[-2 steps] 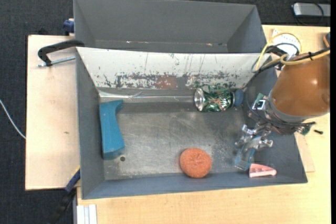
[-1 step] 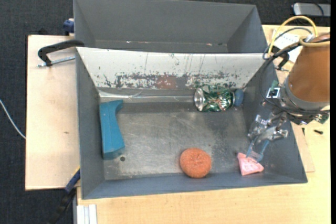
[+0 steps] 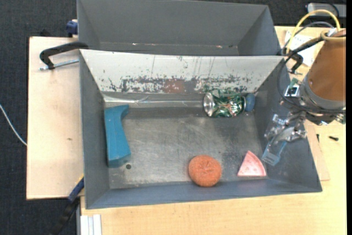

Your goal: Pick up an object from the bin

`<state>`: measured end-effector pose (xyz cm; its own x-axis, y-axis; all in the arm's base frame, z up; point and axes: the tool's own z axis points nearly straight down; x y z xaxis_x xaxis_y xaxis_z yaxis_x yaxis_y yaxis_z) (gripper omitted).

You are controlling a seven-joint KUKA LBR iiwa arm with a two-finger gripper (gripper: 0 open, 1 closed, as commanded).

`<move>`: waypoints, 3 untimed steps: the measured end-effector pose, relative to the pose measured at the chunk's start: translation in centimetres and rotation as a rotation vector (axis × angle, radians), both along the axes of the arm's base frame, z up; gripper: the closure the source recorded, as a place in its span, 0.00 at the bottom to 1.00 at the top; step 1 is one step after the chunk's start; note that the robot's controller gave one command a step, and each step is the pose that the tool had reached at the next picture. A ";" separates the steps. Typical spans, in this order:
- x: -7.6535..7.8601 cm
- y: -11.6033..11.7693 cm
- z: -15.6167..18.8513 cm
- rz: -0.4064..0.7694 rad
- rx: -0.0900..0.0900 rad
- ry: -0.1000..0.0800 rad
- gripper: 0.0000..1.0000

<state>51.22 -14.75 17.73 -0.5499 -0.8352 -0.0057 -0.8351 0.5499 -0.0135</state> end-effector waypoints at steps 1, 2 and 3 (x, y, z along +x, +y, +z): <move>-0.1 0.0 -1.3 -0.001 0.002 0.006 1.00; -0.5 2.7 -3.8 -0.052 0.004 0.014 1.00; 0.0 1.8 -1.1 -0.035 0.005 0.011 0.00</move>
Offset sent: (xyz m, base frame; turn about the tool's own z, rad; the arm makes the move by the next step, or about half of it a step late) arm -0.0061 0.0438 -0.0485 0.0755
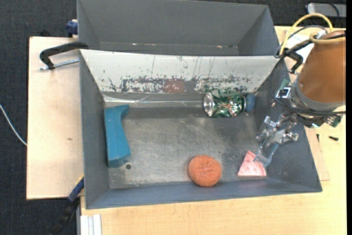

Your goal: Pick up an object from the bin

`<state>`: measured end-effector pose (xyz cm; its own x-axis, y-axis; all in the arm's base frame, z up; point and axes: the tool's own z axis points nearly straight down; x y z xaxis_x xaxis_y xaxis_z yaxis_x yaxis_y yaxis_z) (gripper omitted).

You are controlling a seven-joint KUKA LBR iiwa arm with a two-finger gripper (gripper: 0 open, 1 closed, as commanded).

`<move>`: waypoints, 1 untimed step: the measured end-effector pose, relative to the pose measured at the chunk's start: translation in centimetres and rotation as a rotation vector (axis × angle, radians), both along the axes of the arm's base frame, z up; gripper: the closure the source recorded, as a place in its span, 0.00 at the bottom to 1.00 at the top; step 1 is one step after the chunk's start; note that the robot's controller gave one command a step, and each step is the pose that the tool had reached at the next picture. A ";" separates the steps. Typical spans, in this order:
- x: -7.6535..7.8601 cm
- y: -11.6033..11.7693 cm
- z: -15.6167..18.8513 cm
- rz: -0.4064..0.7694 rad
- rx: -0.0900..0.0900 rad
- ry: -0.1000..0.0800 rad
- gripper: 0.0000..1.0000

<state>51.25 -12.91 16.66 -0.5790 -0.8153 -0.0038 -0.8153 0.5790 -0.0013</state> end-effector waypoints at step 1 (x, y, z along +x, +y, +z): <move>0.3 -1.0 1.3 0.008 -0.002 -0.003 0.00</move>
Offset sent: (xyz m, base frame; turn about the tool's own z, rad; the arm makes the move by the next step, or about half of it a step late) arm -0.0209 -0.0041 -0.0966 -0.2684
